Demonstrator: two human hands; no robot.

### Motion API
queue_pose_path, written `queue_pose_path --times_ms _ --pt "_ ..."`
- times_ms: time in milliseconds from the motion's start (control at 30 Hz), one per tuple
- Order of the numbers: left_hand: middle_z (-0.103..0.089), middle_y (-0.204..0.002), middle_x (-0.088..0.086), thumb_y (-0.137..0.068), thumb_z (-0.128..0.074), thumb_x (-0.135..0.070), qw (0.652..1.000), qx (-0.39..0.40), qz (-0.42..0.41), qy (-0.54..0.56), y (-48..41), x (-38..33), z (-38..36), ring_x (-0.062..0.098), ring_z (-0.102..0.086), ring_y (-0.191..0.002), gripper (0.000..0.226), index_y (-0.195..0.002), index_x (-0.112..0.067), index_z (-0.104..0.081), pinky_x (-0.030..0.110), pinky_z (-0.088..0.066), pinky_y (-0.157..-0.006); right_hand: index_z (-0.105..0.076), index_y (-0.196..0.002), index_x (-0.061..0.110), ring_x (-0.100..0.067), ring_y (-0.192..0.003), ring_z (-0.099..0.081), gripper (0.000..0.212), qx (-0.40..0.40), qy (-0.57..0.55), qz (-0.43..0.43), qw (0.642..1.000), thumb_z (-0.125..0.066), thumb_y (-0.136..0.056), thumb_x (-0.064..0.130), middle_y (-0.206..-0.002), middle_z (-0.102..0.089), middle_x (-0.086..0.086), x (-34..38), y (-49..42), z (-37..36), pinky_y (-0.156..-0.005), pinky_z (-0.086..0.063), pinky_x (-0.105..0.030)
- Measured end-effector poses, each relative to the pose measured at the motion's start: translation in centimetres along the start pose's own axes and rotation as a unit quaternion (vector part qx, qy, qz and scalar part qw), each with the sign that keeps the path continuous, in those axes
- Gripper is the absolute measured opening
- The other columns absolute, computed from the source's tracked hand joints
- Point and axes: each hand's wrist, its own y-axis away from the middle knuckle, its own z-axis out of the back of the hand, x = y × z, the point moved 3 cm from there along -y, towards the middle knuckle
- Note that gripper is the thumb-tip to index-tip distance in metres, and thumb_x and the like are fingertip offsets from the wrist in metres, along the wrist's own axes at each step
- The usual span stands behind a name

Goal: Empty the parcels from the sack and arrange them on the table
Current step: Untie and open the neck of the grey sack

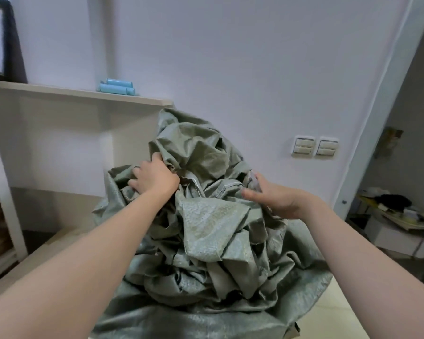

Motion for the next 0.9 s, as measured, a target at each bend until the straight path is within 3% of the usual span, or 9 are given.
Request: queue_pose_path --times_ms 67,133,300,400,500,600,700,800,900 --pt "-0.043 -0.138 0.017 -0.087 -0.063 -0.041 0.999 0.009 0.002 -0.038 0.7 0.1 -0.1 0.04 -0.034 -0.13 0.055 -0.133 -0.023 -0.039 0.057 -0.027 -0.105 -0.001 -0.153 0.022 -0.012 -0.144 -0.02 0.124 0.036 0.114 -0.011 0.993 -0.075 -0.065 0.067 -0.156 -0.017 0.013 -1.0 0.6 -1.5 -0.118 -0.018 -0.032" --pt "-0.032 -0.149 0.019 -0.082 -0.063 -0.054 0.997 0.057 -0.002 -0.053 1.1 0.2 -0.3 0.043 -0.026 -0.137 0.077 -0.145 -0.028 -0.027 0.067 -0.015 -0.11 0.013 -0.154 0.024 -0.016 -0.149 -0.011 0.14 0.075 0.199 -0.08 0.974 -0.074 -0.056 0.076 -0.161 -0.004 0.009 -2.4 0.8 -2.8 -0.121 -0.017 -0.039" --pt "0.005 -0.16 0.016 -0.051 -0.053 -0.094 0.977 0.21 -0.03 -0.039 2.4 1.0 0.3 0.047 -0.004 -0.144 0.135 -0.15 -0.037 0.019 0.065 -0.014 -0.113 0.021 -0.151 0.02 -0.023 -0.147 -0.019 0.124 0.041 0.27 -0.143 0.951 -0.069 -0.075 0.058 -0.163 -0.002 -0.003 -4.1 1.6 -6.0 -0.118 -0.026 -0.041" --pt "0.017 -0.161 0.011 -0.055 -0.062 -0.086 0.947 0.311 -0.056 -0.056 4.8 1.3 1.4 0.038 0.006 -0.148 0.14 -0.148 -0.03 0.027 0.055 -0.014 -0.119 0.024 -0.15 0.022 -0.025 -0.143 -0.03 0.132 0.007 0.223 -0.132 0.966 -0.073 -0.068 0.057 -0.161 -0.017 -0.007 -5.0 1.4 -8.0 -0.116 -0.028 -0.041" --pt "0.021 -0.16 0.009 -0.056 -0.076 -0.072 0.918 0.371 -0.075 -0.115 6.6 2.1 1.1 0.031 0.006 -0.149 0.149 -0.146 -0.021 0.032 0.048 -0.016 -0.12 0.014 -0.153 0.025 -0.027 -0.133 -0.043 0.114 -0.033 0.155 -0.093 0.983 -0.073 -0.081 0.041 -0.151 -0.038 -0.01 -5.1 0.8 -9.8 -0.11 -0.035 -0.036" --pt "0.016 -0.159 0.017 -0.058 -0.09 -0.045 0.938 0.318 -0.093 -0.104 7.9 2.0 -0.2 0.04 -0.011 -0.146 0.15 -0.148 -0.024 0.029 0.048 -0.022 -0.118 -0.022 -0.151 0.024 -0.024 -0.125 -0.05 0.08 -0.073 0.129 -0.04 0.988 -0.068 -0.086 0.036 -0.141 -0.049 -0.005 -4.4 0.4 -11.0 -0.101 -0.04 -0.03" --pt "0.002 -0.159 0.017 -0.065 -0.089 -0.017 0.965 0.248 -0.076 0.023 8.3 1.4 -0.7 0.041 -0.028 -0.14 0.139 -0.15 -0.037 0.019 0.048 -0.031 -0.114 -0.046 -0.139 0.031 -0.011 -0.119 -0.054 0.058 -0.129 0.085 0.038 0.987 -0.069 -0.085 0.032 -0.131 -0.059 0.009 -2.9 0.6 -10.6 -0.096 -0.042 -0.023" --pt "-0.03 -0.155 0.009 -0.072 -0.084 -0.009 0.964 0.196 -0.1 0.147 7.9 0.0 -0.3 0.031 -0.039 -0.136 0.123 -0.154 -0.032 0.005 0.043 -0.038 -0.11 -0.052 -0.136 0.034 -0.007 -0.119 -0.056 0.054 -0.208 0.048 0.095 0.972 -0.067 -0.086 0.021 -0.127 -0.062 0.015 -1.1 1.1 -8.2 -0.096 -0.043 -0.018" --pt "-0.041 -0.148 0.003 -0.078 -0.078 -0.008 0.947 0.164 -0.108 0.254 7.6 -2.1 0.6 0.027 -0.045 -0.131 0.109 -0.154 -0.031 -0.003 0.04 -0.041 -0.107 -0.047 -0.143 0.027 -0.005 -0.124 -0.049 0.06 -0.258 0.033 0.123 0.958 -0.064 -0.088 0.009 -0.133 -0.056 0.012 0.9 2.1 -5.3 -0.092 -0.033 -0.007"
